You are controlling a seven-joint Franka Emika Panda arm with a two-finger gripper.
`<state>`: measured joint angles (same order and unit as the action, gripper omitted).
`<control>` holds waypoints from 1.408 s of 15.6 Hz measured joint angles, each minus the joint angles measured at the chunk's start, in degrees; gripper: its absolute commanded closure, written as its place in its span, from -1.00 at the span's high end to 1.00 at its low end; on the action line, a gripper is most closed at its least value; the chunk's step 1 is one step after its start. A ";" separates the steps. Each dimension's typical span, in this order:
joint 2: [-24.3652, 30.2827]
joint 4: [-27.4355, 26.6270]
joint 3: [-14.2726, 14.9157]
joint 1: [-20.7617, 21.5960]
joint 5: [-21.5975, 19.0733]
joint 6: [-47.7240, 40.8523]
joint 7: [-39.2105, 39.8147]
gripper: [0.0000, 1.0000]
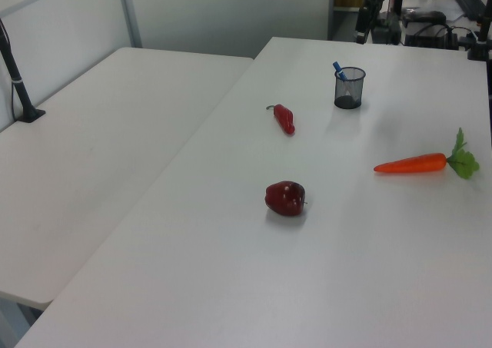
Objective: Take marker pen
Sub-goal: 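Move the gripper over the black mesh pen cup toward the marker, then lower the gripper and close it on the blue-capped marker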
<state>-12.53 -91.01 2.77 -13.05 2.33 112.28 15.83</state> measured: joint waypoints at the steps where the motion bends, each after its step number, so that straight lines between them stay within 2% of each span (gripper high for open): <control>1: -0.79 0.07 0.02 -0.94 -1.00 0.58 2.25 1.00; 5: -3.96 0.41 0.07 -3.62 -3.19 4.27 8.55 0.90; 8: -6.44 0.44 0.07 -4.10 -4.02 10.02 9.39 0.72; 14: -11.23 0.46 -0.03 -3.96 -4.05 19.18 9.40 0.00; 18: -12.86 0.49 -0.31 -3.90 -4.05 22.10 9.39 -0.17; 22: -13.38 0.60 -0.50 -3.90 -4.10 23.55 7.10 -0.18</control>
<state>-25.91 -90.40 2.27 -16.95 -1.78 135.83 22.93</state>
